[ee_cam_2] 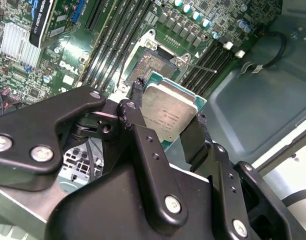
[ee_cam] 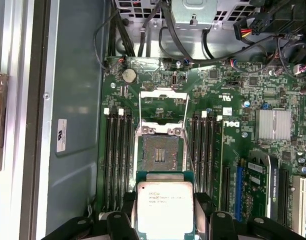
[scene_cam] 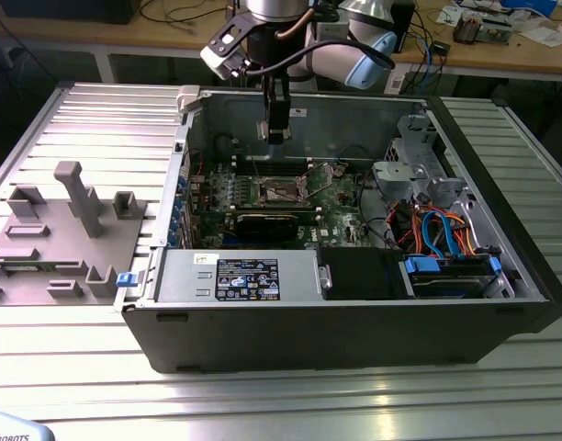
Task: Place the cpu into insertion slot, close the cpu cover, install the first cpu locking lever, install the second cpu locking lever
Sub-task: 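Place the cpu into insertion slot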
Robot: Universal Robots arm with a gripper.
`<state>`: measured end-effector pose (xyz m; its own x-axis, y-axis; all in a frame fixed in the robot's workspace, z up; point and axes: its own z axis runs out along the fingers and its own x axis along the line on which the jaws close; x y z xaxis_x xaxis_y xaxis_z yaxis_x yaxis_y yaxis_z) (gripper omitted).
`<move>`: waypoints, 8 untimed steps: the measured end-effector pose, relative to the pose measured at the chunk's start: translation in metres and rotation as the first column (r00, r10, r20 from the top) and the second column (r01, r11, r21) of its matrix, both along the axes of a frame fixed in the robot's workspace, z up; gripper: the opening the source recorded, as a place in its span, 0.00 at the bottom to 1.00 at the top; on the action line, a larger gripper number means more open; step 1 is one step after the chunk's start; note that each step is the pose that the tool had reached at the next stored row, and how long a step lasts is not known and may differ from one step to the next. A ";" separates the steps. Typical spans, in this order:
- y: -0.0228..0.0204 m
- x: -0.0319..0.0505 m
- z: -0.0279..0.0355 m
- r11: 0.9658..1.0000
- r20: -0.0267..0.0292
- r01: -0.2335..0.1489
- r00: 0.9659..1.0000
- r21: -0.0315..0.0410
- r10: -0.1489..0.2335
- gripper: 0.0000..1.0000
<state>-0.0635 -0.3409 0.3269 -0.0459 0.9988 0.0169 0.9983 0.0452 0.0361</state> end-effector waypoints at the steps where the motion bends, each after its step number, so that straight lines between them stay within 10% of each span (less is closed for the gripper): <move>1: 0.0000 0.0000 -0.0004 1.000 0.000 0.000 1.000 0.000 0.000 0.55; 8: 0.0000 0.0000 -0.0021 1.000 0.000 0.000 1.000 0.000 0.000 0.55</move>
